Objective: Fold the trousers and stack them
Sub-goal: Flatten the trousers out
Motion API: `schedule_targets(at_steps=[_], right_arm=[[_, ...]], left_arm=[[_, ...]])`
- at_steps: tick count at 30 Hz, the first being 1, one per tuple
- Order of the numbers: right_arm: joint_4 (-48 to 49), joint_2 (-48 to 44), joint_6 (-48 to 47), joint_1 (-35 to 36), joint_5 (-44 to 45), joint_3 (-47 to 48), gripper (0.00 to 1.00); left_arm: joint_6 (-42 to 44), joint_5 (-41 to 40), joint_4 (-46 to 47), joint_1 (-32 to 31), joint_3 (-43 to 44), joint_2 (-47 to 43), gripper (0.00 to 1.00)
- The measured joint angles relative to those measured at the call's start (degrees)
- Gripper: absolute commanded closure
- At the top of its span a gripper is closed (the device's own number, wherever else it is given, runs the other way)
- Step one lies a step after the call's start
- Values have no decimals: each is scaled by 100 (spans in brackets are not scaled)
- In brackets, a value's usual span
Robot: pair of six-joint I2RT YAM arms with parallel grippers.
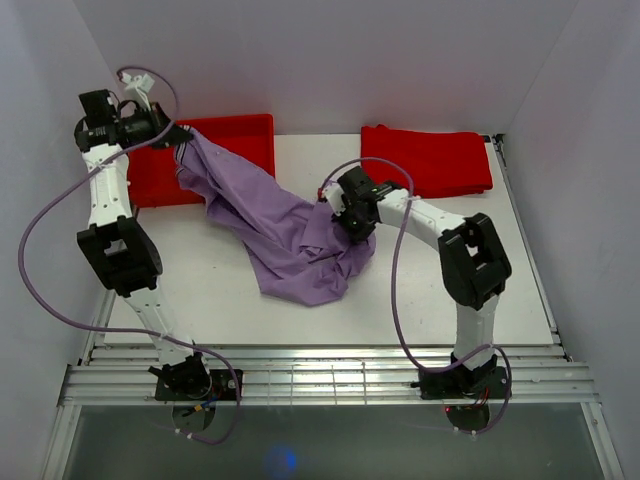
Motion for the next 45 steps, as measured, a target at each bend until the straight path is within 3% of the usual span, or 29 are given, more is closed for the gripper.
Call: schedule_targets(at_steps=[4,7,11,19,27,32,36,37,41,45], right_arm=[[92,-739,-208,-776,46,-417,92],[332,-1335,-382,-1370,-118,-636,92],[450,-2033,-713,-2162,-380,-802,92],[258,-2962,-1309,-3661,-1777,-592,92],[-938,-3807,-2214,-4444,-1019,-839,92],[-1443,-4308,-2605,-4352,-1043,-935,92],[-1641,-4686,-2909,-4356,-1012,-1029,92],[-1700,-4736,-2986,-4354,-1008,-1095,84],[-2256,-4483,-3523,-4345,-1180,-1156,31],[-2940,-4015,-4028,-4151,-1554,-1158,17]], left_arm=[[-581,-24,184,-4,1869,417,100],[-1104,251,640,-87,2251,280,100],[-1902,503,1687,-258,1443,-422,100],[-2938,691,2643,-387,1318,-1108,100],[-2114,-568,3119,212,-907,-4264,100],[-1392,-1176,2391,157,-1147,-5910,100],[-1012,-1670,1440,151,-1180,-6712,100],[-960,-1818,1165,151,-1244,-6841,100],[-828,-2374,251,151,-1786,-7023,100],[-737,-2706,-358,151,-2437,-6806,100]])
